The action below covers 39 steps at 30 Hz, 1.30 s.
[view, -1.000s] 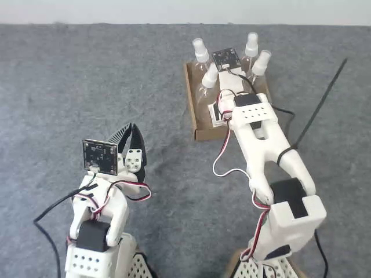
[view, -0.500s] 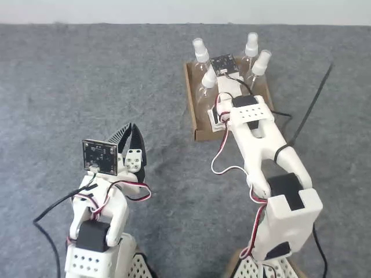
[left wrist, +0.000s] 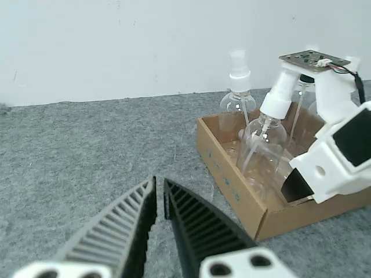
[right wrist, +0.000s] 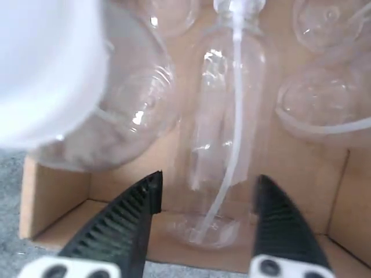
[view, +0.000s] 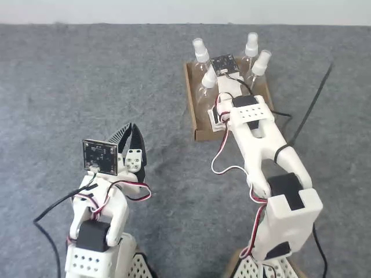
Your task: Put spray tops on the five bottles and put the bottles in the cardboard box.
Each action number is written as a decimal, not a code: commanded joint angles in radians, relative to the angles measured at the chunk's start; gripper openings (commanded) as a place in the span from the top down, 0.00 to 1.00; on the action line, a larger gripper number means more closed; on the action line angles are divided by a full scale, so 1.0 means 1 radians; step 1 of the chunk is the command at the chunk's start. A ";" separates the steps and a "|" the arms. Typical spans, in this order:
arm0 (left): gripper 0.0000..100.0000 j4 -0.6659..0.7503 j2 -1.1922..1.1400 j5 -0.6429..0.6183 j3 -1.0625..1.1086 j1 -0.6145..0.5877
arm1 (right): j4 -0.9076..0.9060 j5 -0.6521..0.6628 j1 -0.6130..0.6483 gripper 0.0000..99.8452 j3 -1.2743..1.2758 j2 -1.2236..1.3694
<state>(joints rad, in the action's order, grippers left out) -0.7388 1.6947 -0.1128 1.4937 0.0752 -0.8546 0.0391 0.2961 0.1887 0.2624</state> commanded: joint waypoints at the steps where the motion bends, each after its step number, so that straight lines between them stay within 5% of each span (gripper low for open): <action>1: 0.99 0.021 0.012 -0.003 -0.008 -0.005 | 0.025 0.009 0.001 0.85 -0.055 -0.019; 39: 0.99 0.021 0.012 0.023 0.004 0.035 | 0.016 -0.097 -0.039 0.85 -0.114 -0.033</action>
<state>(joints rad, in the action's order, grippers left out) -0.7388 1.6947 -0.1051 1.5044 0.1059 -0.8546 -0.0437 0.2731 0.1519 0.2624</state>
